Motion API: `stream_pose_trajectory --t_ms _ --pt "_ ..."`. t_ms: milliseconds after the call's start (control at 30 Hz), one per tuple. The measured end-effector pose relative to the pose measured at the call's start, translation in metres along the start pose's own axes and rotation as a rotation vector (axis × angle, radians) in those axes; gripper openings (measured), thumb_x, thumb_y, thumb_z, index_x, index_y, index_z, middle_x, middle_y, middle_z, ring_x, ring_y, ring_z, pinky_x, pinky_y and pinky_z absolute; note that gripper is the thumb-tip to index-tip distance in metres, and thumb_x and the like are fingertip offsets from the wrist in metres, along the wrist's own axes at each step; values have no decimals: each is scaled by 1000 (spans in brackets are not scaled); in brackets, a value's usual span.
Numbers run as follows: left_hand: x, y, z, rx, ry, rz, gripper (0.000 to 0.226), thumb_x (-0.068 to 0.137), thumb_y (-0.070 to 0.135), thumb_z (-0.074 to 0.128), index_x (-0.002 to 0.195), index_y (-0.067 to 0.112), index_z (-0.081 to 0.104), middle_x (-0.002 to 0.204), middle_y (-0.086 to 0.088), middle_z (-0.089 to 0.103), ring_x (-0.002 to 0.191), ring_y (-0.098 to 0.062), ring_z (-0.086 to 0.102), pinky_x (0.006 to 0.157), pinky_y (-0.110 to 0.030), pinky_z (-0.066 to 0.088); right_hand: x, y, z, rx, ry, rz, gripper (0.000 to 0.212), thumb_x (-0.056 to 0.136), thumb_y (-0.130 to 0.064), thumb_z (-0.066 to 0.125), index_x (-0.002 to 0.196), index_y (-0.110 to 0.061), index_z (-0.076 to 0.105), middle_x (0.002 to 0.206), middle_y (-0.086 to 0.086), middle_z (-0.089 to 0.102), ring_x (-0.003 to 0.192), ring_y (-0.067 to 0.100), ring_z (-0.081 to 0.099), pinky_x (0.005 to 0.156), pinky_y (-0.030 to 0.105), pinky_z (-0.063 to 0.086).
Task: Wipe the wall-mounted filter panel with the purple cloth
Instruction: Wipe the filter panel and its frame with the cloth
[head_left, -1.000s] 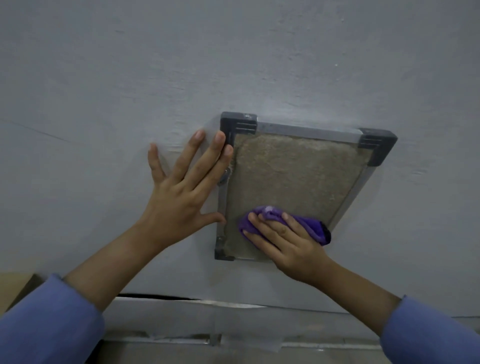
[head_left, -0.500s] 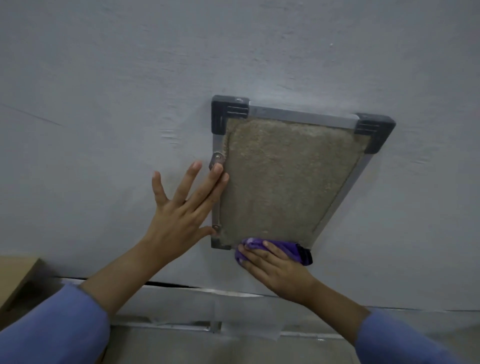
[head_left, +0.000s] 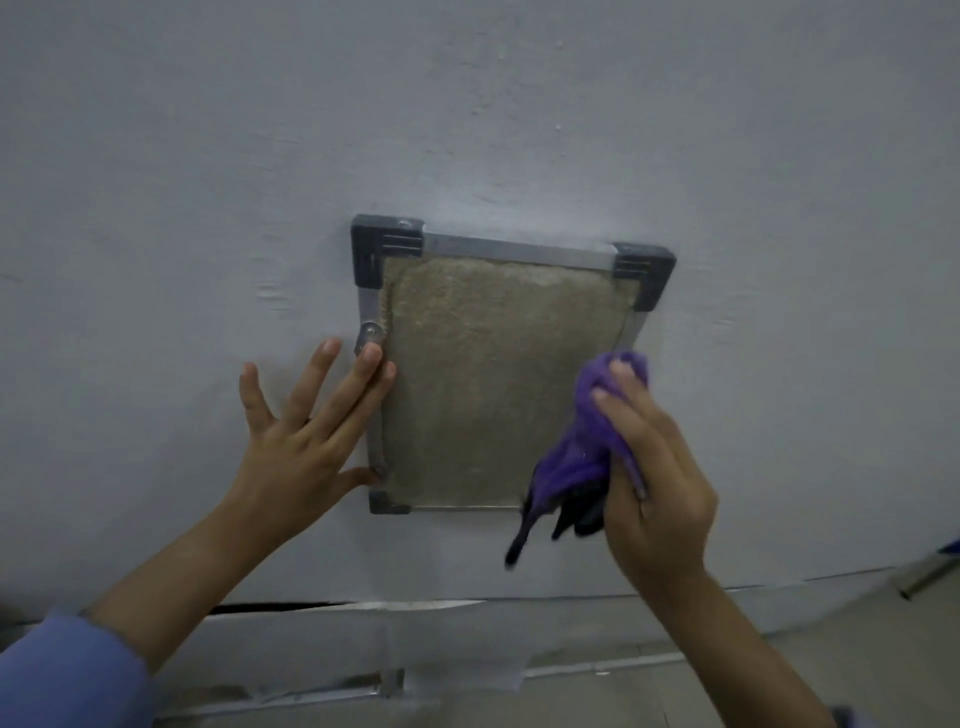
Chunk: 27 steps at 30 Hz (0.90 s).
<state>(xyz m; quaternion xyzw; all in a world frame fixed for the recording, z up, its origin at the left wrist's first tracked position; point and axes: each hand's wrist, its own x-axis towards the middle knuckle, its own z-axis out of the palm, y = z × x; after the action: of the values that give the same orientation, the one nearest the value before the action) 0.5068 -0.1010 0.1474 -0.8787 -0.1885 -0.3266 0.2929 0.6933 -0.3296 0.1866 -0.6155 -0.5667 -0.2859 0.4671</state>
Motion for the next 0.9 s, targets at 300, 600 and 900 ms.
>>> stream_pose_trajectory --t_ms 300,600,900 --pt "-2 -2 5 32 43 22 98 74 62 45 153 16 9 160 -3 -1 146 -30 4 105 -67 -2 50 44 28 -413 -30 -389 38 91 -19 61 128 -11 56 138 20 42 134 36 35 114 50 23" --pt "0 0 2 3 23 13 122 61 59 76 153 15 7 160 -2 -6 147 -28 -3 107 -62 -10 -17 71 59 -337 -82 -427 36 94 -18 53 130 -15 51 134 12 47 133 25 41 114 40 24" --pt "0 3 -2 34 -26 -6 132 55 55 82 153 16 4 160 -3 -9 146 -28 -4 103 -66 0 -93 98 79 -347 -269 -466 41 97 -5 38 135 -16 49 142 3 42 123 18 50 114 34 24"
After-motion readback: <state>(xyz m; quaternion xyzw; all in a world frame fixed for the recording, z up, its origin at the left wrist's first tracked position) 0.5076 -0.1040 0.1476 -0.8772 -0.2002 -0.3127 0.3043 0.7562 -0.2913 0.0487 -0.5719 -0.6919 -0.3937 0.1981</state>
